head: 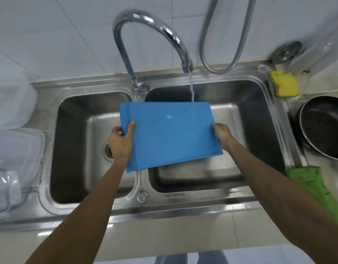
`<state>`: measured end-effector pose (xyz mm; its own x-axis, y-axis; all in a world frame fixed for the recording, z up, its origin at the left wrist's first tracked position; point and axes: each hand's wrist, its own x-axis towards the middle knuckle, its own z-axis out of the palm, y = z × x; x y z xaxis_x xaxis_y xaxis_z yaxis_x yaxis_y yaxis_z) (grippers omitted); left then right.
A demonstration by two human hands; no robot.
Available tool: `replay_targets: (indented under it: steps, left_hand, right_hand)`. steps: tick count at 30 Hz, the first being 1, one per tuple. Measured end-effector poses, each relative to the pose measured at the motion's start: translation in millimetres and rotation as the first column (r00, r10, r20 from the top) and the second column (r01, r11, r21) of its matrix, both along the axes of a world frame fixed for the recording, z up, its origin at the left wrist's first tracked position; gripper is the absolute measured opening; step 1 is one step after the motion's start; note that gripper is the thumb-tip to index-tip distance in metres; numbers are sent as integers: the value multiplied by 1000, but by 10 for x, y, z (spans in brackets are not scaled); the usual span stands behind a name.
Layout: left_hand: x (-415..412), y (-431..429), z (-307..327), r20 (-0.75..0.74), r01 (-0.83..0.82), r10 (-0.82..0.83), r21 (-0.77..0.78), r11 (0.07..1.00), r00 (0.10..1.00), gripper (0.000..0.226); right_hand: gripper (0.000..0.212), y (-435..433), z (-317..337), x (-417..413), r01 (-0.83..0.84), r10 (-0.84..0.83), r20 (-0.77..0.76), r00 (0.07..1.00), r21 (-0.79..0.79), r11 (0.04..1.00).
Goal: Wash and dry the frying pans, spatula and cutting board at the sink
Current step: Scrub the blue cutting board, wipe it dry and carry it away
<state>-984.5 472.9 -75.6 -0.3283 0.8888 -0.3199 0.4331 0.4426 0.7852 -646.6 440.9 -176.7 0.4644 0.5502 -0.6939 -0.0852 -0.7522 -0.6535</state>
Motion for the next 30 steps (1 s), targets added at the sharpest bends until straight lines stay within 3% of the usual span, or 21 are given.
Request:
replay_targets:
  steps: [5,11,16,22,25,27,30]
  left_hand:
    - [-266,-232,309,72,-1,3,-28,1000,997,56]
    - [-21,-384,688,215,126,-104,-93,988,971,24]
    - [301,-332,706,358,276,-214,-132,952,909,23]
    - [634,-18,726,358,445,-366,-169,880,859,10]
    - [673,73,822,323,491,-440,-93,866,838,14]
    - [621,57,829,308,515,-479,-43,856,822,26]
    - [533,-62,810,374,420,-361,-88,903,854,24]
  right_hand:
    - [21,-202,864,105,-5,8,-29,1000,103,995]
    - [21,-474,1708,345,74,-83,38,996,195,978]
    - [16,-689,2199,730,58,-98,201,975,196,979]
    - [22,-881,2398,1106,-90,74,482,873,11,996]
    - [23,-927,2550,1065,-142,93,575,813,42,989]
    - [24,-964,2507,1028,-135,79,564,822,58,989]
    - [24,-1007,2321,1010,20,-51,306,951,104,994]
